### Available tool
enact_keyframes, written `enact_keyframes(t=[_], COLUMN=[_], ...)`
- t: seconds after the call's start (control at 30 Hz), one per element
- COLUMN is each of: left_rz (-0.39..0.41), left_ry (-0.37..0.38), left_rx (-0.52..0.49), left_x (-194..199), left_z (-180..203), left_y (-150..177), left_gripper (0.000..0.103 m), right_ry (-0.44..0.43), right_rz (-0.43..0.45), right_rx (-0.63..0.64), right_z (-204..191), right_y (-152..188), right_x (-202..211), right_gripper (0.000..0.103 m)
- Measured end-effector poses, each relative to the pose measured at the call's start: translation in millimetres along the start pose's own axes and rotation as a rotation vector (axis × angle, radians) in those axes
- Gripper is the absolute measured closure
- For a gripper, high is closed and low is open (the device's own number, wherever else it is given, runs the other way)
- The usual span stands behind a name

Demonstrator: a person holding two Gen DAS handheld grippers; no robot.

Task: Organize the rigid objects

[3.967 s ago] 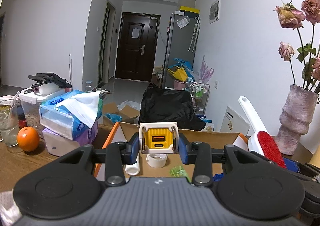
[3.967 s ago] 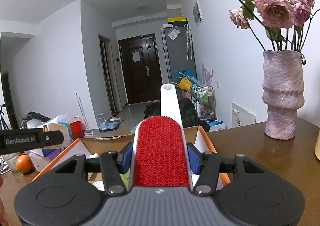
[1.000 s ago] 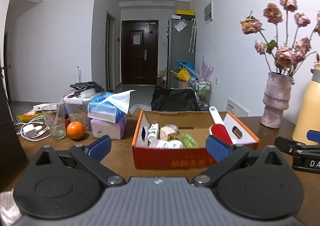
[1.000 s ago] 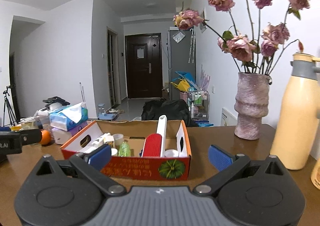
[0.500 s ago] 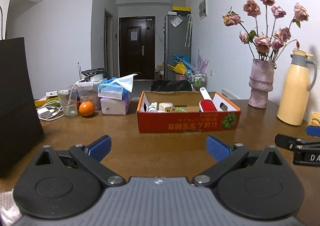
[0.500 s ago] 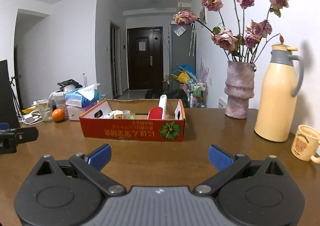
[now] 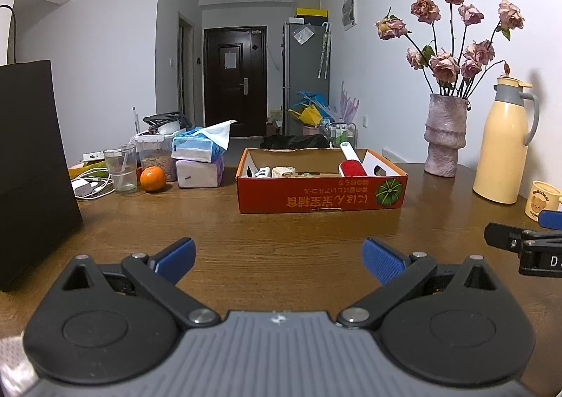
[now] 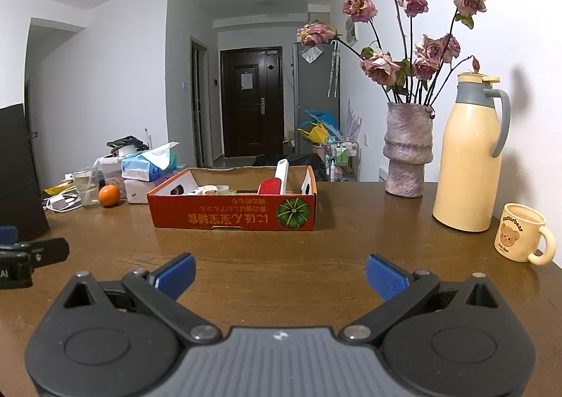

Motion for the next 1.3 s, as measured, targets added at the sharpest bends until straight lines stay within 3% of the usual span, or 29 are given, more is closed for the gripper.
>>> enact_keyframes(t=[1.3], left_rz=[0.003], left_ry=[-0.003], left_rx=[0.008], left_x=[5.2], left_z=[-2.6], left_y=[1.3], left_gripper=[0.0], right_ry=[-0.008], right_rz=[-0.01], right_rx=[0.012], right_z=[-8.8], right_y=[3.9], right_x=[1.3], right_gripper=[0.0])
Point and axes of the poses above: each gripper's, at about its wrist camera, not at the fingertips, and x roughly against the way its jaws point, z to its right, y to its underside, the point moved 3 cm from there along -x, roughly the way its jaws point, and after that the axes turned 12 degrees about -y, right-handed, at the moved point
